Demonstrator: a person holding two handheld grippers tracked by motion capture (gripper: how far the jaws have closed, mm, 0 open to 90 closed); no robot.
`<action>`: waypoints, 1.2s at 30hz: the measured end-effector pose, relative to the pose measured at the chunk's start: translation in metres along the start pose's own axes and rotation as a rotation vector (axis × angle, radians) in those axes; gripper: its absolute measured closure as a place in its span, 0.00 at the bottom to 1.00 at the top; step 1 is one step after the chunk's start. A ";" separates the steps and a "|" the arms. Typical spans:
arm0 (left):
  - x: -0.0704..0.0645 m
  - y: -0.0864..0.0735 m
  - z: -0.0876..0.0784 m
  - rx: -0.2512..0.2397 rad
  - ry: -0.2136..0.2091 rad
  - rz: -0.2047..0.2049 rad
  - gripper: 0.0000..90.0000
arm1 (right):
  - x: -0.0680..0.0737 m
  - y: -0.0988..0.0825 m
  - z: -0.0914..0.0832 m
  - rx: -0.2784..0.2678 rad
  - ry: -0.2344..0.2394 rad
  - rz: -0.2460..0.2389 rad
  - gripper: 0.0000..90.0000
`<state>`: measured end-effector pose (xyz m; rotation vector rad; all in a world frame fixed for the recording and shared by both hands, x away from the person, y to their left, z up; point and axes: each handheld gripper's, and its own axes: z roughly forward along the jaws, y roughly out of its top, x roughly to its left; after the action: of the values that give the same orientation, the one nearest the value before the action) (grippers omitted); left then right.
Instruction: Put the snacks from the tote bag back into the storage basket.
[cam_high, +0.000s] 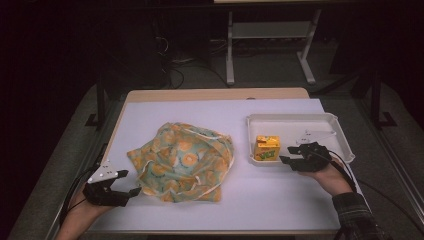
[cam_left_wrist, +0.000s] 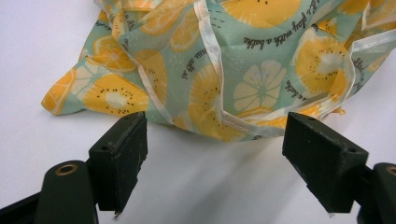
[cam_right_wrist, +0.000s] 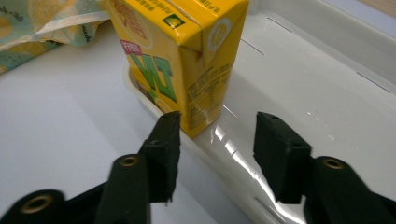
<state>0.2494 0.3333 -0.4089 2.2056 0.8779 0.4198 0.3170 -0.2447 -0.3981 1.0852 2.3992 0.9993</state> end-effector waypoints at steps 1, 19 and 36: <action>0.000 0.000 0.000 -0.001 -0.002 0.000 0.24 | 0.001 -0.001 -0.001 -0.005 -0.001 -0.004 0.52; -0.002 -0.001 0.002 0.026 -0.019 0.001 0.22 | 0.025 -0.023 -0.016 -0.011 0.027 0.012 0.34; -0.003 -0.002 0.005 0.035 -0.029 0.005 0.22 | 0.053 -0.037 -0.013 -0.006 0.059 -0.021 0.24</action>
<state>0.2487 0.3293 -0.4135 2.2407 0.8710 0.3762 0.2552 -0.2279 -0.4152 1.0400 2.4474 1.0445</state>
